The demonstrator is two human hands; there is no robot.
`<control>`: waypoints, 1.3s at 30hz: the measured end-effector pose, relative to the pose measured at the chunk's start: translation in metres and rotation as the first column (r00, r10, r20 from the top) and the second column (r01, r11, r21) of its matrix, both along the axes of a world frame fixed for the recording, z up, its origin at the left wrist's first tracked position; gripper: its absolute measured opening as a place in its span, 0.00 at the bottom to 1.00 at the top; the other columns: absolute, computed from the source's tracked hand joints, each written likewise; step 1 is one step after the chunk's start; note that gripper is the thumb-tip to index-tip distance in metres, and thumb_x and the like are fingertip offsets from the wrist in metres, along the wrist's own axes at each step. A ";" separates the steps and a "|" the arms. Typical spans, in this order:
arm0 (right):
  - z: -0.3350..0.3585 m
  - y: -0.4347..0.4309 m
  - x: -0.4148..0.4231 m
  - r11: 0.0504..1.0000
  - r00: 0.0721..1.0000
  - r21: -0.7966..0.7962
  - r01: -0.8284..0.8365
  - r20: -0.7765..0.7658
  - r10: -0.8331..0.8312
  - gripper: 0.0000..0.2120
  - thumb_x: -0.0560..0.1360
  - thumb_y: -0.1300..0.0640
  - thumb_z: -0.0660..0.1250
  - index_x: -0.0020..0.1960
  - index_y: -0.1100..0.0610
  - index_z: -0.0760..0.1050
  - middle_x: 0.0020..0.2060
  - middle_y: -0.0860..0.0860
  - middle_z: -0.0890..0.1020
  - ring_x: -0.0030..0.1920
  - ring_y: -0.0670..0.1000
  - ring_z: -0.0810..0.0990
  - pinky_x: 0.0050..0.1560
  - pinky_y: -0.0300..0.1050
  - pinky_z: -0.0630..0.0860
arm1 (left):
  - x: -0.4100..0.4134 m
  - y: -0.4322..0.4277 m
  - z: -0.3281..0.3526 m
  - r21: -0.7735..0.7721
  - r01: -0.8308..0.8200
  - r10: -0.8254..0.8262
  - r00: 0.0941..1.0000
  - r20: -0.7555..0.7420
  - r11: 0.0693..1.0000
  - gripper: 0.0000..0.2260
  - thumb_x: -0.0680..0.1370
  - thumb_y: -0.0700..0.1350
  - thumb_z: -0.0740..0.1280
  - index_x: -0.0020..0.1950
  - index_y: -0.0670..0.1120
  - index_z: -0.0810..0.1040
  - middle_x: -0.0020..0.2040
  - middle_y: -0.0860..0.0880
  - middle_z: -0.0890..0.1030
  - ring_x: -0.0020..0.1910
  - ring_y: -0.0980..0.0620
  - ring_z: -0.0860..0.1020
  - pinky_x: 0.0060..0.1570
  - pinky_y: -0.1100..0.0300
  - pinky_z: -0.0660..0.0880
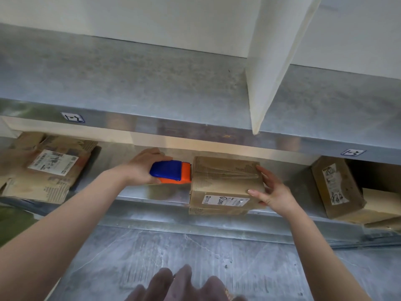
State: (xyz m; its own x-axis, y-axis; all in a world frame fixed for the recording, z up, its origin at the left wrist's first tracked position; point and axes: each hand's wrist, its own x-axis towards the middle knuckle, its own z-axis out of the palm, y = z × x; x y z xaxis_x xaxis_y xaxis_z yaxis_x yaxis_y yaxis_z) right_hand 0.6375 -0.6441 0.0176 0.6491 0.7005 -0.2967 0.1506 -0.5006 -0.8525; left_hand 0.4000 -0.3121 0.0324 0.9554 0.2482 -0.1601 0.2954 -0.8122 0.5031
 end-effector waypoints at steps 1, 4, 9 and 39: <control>0.001 0.000 -0.001 1.000 1.000 0.001 0.004 -0.006 -0.004 0.38 0.60 0.44 0.77 0.66 0.32 0.64 0.63 0.40 0.71 0.69 0.49 0.70 0.62 0.59 0.76 | -0.001 0.003 0.000 -0.002 -0.005 0.005 1.000 -0.018 1.000 0.25 0.69 0.51 0.76 0.63 0.60 0.73 0.47 0.61 0.71 0.49 0.62 0.69 0.48 0.68 0.64; 0.003 0.004 -0.004 1.000 1.000 0.006 0.015 -0.020 -0.015 0.37 0.61 0.46 0.78 0.64 0.30 0.64 0.62 0.40 0.71 0.68 0.49 0.71 0.59 0.58 0.78 | -0.006 0.013 -0.004 -0.007 -0.070 0.069 0.993 -0.094 0.997 0.34 0.67 0.50 0.78 0.71 0.56 0.70 0.53 0.56 0.70 0.55 0.55 0.69 0.55 0.62 0.64; 0.003 0.007 -0.007 0.999 0.998 0.008 0.044 -0.041 -0.043 0.40 0.64 0.50 0.77 0.71 0.38 0.63 0.64 0.42 0.71 0.66 0.48 0.72 0.54 0.54 0.81 | -0.012 0.002 -0.018 -0.087 -0.189 0.179 0.978 -0.111 0.978 0.34 0.66 0.51 0.78 0.70 0.57 0.71 0.60 0.52 0.73 0.57 0.52 0.70 0.55 0.59 0.66; -0.003 0.013 -0.027 0.999 0.992 -0.040 0.021 0.122 -0.016 0.45 0.63 0.34 0.72 0.75 0.38 0.58 0.71 0.47 0.72 0.70 0.49 0.71 0.70 0.46 0.69 | -0.015 -0.026 -0.043 0.388 -0.067 0.158 0.965 -0.209 0.919 0.33 0.74 0.53 0.59 0.78 0.54 0.54 0.79 0.53 0.52 0.78 0.49 0.46 0.74 0.47 0.40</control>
State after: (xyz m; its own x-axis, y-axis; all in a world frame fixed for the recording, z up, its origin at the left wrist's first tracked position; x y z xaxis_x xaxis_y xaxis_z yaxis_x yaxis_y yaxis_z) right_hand 0.6104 -0.6316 0.0148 0.6952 0.6767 -0.2425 0.2424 -0.5382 -0.8072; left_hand 0.3852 -0.3376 -0.0105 0.8649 0.4370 -0.2467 0.4666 -0.8813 0.0748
